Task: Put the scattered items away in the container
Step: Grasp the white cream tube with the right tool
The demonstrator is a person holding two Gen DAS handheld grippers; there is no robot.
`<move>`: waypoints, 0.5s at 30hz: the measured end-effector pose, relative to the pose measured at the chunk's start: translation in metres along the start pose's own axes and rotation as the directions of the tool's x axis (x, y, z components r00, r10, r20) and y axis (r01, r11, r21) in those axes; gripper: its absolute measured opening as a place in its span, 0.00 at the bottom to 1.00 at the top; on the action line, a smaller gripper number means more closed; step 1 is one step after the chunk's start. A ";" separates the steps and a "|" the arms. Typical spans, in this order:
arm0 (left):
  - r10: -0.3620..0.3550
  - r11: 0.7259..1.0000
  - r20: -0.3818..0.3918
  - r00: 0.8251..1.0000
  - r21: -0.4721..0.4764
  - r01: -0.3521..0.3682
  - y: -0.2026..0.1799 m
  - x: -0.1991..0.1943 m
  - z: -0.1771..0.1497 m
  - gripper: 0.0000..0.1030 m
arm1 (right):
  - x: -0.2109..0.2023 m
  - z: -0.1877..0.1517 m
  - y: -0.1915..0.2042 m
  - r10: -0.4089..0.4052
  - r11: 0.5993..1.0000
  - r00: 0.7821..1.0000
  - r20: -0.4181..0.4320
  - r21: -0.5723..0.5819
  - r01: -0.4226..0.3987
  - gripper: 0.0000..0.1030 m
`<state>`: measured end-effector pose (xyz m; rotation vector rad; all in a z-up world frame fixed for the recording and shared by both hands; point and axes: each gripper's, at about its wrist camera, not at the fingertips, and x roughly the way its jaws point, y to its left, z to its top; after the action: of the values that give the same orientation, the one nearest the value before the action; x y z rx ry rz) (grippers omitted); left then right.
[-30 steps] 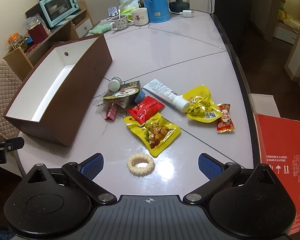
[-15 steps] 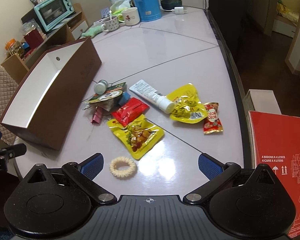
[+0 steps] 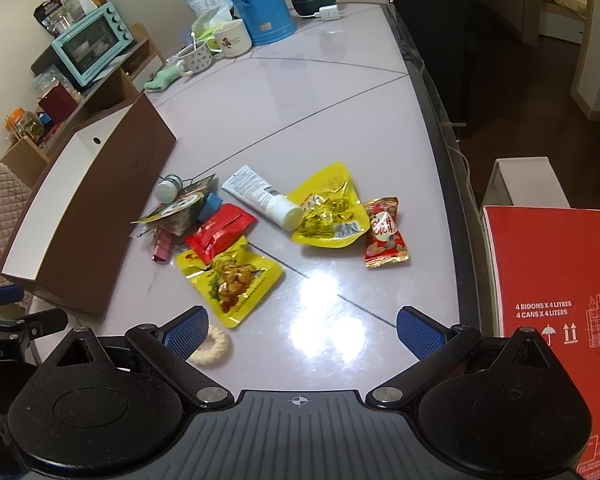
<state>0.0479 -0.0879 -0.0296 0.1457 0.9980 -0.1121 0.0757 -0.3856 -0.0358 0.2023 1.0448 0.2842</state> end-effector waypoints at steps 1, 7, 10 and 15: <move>-0.003 1.000 -0.001 1.000 -0.003 0.003 -0.002 0.001 0.001 0.99 | 0.001 0.001 -0.003 0.004 1.000 1.000 0.000 -0.005 -0.004 1.00; -0.010 1.000 0.002 1.000 -0.018 0.010 -0.010 0.008 0.006 0.99 | 0.013 0.014 -0.010 0.025 0.997 1.000 0.004 -0.069 -0.024 1.00; -0.010 1.000 -0.003 1.000 -0.029 0.010 -0.011 0.010 0.009 0.99 | 0.021 0.023 -0.012 0.036 0.994 0.999 0.002 -0.106 -0.036 0.94; -0.008 0.998 -0.013 1.000 -0.057 0.007 -0.011 0.015 0.013 0.99 | 0.042 0.038 -0.015 0.060 0.986 0.998 -0.035 -0.153 -0.064 0.78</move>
<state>0.0653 -0.1009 -0.0361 0.0910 1.0143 -0.0898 0.1306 -0.3868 -0.0561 0.0918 1.0432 0.4238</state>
